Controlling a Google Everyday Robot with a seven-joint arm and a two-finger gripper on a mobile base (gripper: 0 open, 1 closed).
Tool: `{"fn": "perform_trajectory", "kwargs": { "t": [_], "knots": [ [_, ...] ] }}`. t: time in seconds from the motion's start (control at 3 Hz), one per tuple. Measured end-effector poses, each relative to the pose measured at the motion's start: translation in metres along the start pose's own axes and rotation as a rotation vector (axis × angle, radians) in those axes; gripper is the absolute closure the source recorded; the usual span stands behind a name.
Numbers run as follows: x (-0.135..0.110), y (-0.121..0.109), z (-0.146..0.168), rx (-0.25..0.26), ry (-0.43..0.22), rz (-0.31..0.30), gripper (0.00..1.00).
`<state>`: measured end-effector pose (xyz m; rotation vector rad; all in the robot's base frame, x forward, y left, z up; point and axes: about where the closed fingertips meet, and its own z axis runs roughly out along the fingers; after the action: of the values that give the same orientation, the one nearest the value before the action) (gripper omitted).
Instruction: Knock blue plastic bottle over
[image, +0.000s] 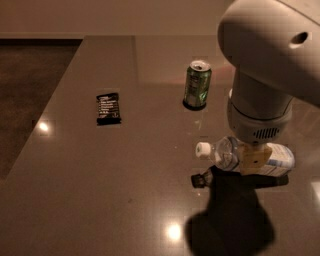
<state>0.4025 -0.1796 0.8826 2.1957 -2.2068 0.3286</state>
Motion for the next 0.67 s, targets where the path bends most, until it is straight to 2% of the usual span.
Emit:
{"fn": "perform_trajectory", "kwargs": {
  "t": [0.33, 0.67],
  "knots": [
    [-0.0097, 0.0012, 0.0057, -0.003, 0.003, -0.017, 0.16],
    [-0.0102, 0.0001, 0.0043, 0.006, 0.001, -0.016, 0.00]
  ]
}}
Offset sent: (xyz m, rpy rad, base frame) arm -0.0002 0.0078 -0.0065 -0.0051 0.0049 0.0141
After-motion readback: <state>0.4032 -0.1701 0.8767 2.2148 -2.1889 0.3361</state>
